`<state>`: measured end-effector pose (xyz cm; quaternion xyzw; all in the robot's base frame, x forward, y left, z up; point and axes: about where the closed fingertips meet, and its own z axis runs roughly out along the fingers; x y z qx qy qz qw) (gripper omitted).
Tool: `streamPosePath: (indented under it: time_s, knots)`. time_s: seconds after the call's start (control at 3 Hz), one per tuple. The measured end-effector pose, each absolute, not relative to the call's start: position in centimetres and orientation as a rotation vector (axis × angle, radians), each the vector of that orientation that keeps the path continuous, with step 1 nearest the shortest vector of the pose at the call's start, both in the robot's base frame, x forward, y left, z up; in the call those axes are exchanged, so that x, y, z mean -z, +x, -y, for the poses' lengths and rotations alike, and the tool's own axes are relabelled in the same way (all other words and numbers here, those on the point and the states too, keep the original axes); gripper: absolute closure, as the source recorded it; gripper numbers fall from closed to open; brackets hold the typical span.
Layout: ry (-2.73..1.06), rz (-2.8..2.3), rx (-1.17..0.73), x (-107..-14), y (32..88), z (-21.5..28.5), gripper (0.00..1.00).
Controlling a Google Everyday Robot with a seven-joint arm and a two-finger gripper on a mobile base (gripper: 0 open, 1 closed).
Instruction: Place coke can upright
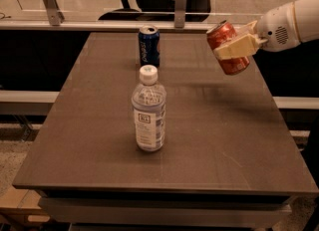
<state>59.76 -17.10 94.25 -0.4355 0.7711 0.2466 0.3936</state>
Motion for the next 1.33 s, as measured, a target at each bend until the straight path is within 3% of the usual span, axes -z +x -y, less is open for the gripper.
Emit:
streamPosePath:
  time_s: [1.33]
  knots:
    - [-0.983,-1.611,-0.846,-91.2,62.4,18.4,1.0]
